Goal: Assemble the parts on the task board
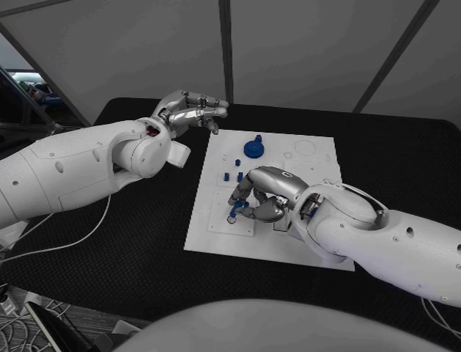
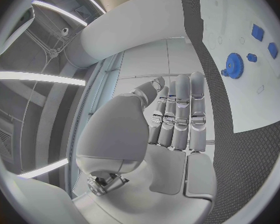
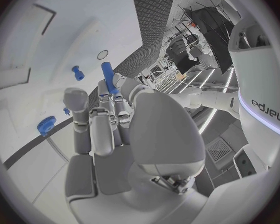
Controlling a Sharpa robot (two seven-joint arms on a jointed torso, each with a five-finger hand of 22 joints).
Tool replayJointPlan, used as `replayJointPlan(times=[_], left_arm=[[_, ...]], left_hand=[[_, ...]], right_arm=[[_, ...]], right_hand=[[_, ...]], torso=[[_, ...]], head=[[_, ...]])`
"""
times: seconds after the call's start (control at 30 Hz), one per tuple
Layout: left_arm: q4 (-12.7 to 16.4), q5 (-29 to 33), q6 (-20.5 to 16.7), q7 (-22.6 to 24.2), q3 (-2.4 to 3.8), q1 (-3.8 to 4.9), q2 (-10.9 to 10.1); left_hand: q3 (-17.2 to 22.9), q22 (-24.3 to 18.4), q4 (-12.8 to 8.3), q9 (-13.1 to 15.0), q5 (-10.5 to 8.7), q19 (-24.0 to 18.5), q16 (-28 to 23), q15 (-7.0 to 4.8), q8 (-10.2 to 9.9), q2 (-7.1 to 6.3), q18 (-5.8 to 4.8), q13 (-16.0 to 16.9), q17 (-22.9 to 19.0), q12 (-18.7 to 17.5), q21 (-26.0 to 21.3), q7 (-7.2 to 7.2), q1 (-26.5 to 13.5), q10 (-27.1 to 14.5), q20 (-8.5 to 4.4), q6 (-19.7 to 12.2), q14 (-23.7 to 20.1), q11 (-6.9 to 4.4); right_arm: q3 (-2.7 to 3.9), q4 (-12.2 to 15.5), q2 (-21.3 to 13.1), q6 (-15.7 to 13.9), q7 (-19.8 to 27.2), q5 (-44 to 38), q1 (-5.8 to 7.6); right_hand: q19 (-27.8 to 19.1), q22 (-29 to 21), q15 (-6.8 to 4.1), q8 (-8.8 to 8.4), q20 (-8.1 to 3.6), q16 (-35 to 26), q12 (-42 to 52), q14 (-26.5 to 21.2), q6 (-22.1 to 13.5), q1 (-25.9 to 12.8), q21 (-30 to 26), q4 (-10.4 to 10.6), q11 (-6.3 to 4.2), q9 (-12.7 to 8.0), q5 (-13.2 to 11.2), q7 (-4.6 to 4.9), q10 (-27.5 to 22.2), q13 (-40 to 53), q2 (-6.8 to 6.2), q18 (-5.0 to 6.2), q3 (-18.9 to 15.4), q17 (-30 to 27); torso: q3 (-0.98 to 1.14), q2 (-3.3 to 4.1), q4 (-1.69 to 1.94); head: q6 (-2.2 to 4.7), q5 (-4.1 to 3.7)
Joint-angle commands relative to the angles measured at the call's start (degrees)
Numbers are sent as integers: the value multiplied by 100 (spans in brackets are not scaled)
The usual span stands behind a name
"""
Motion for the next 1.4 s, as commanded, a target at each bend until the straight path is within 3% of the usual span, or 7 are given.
replayJointPlan(times=[0.03,0.3,1.03,1.27,1.4], left_arm=[[0,15,75,8,4,10,12],[-8,16,80,4,4,10,23],[-4,16,82,-6,4,10,22],[-5,16,75,3,4,10,28],[-4,16,78,0,4,10,29]], left_hand=[[-5,-5,-15,-8,-13,-18,-37,-5,-22,38,-91,-6,-6,25,-22,26,15,-46,-7,-12,-35,10],[-5,-5,-15,-8,-13,-18,-37,-5,-22,38,-91,-6,-6,25,-22,26,15,-46,-7,-12,-35,10],[-7,-4,-15,-8,-14,-17,-38,-4,-22,41,-91,-5,-8,27,-22,28,13,-46,-8,-13,-36,11],[-7,-4,-15,-8,-14,-17,-38,-4,-22,41,-91,-5,-8,27,-22,28,13,-46,-8,-13,-36,11],[-7,-4,-15,-8,-14,-17,-38,-4,-22,41,-91,-5,-8,27,-22,28,13,-46,-8,-13,-36,11]], right_arm=[[-12,-27,32,120,81,-77,3],[-76,-93,89,198,60,-237,-12],[-108,-196,218,251,-156,-1073,-19],[-239,-160,245,344,-140,-1193,-19],[-272,-145,262,392,-137,-1201,-19]], right_hand=[[-9,-1,-4,-36,-6,14,19,273,-7,44,15,-40,-60,1,34,44,112,5,32,-98,5,-2],[-9,-1,-4,-36,-6,14,19,273,-7,44,15,-40,-60,1,34,44,112,5,32,-98,5,-2],[-14,-3,-1,-38,-3,21,7,275,-4,32,15,-42,-58,1,43,45,115,9,32,-97,4,9],[-25,-12,1,-43,0,12,-9,271,-2,5,12,-48,-58,1,54,45,119,14,10,-95,-11,-6],[-52,-43,4,-58,6,2,-39,267,-13,-44,-5,-55,-58,-3,57,44,120,22,-35,-88,-47,-21]], torso=[[2,8,3],[2,10,-3],[0,8,1],[-3,3,-3],[1,7,-2]], head=[[0,5],[-10,23],[-44,43],[-45,42],[-44,38]])
